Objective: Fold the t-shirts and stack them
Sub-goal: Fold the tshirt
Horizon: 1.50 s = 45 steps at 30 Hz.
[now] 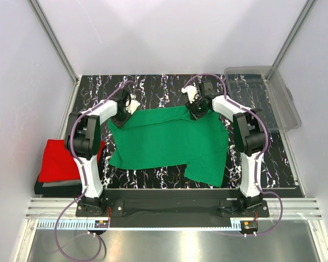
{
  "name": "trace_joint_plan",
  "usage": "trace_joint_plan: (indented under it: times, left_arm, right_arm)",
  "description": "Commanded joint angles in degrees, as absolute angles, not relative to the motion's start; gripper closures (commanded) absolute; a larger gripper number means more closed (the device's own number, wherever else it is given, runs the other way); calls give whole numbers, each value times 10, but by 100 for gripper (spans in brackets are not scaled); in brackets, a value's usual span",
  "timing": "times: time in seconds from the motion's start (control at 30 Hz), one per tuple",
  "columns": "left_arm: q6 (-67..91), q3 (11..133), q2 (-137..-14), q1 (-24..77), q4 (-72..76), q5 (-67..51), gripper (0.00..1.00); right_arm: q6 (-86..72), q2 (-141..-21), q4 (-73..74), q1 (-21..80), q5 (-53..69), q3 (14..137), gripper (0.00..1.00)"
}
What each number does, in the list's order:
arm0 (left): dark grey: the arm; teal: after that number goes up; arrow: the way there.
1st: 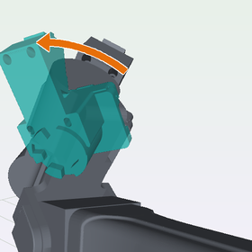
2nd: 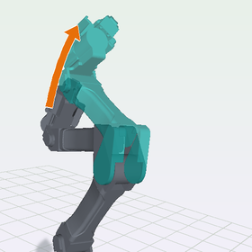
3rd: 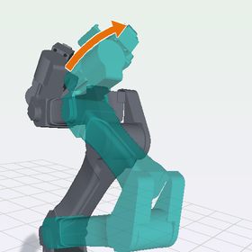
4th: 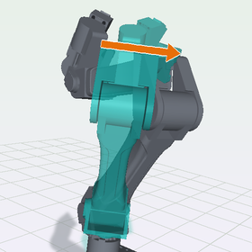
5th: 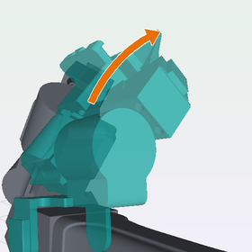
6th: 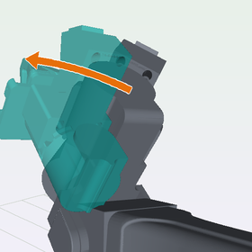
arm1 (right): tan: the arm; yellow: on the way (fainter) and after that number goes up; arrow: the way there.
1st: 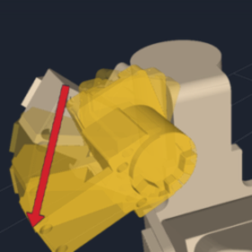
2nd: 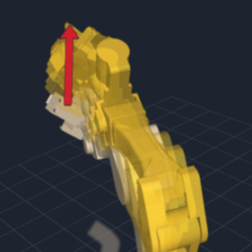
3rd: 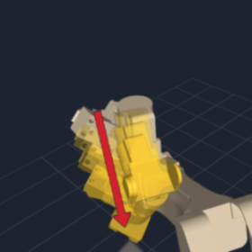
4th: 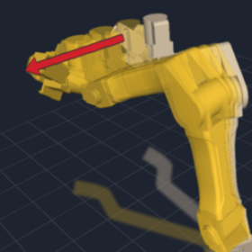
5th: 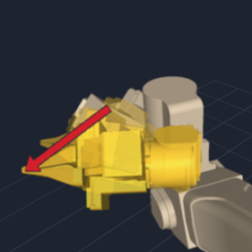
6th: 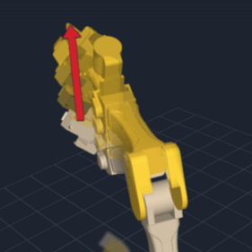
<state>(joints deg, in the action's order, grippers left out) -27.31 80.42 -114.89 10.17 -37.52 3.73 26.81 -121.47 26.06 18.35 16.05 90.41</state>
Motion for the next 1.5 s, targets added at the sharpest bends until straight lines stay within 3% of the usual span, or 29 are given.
trace_joint_plan:
  times: [0.0,0.5,0.57,0.73,0.87,1.47]
  left_arm:
    - [-268,808,-1165,104,-371,35,100]
    - [-267,806,-1165,104,-370,35,100]
    - [-266,807,-1166,104,-372,35,100]
    - [-267,809,-1166,104,-371,36,100]
    - [-266,806,-1165,104,-370,36,100]
    - [-265,812,-1161,104,-367,26,100]
  right_arm:
    - [271,-1228,271,192,171,931,58]
    - [269,-1240,306,192,183,948,59]
    - [269,-1244,311,192,184,950,62]
    - [268,-1253,323,193,183,961,82]
    - [265,-1247,322,193,174,964,89]
    - [236,-1161,356,215,150,987,91]
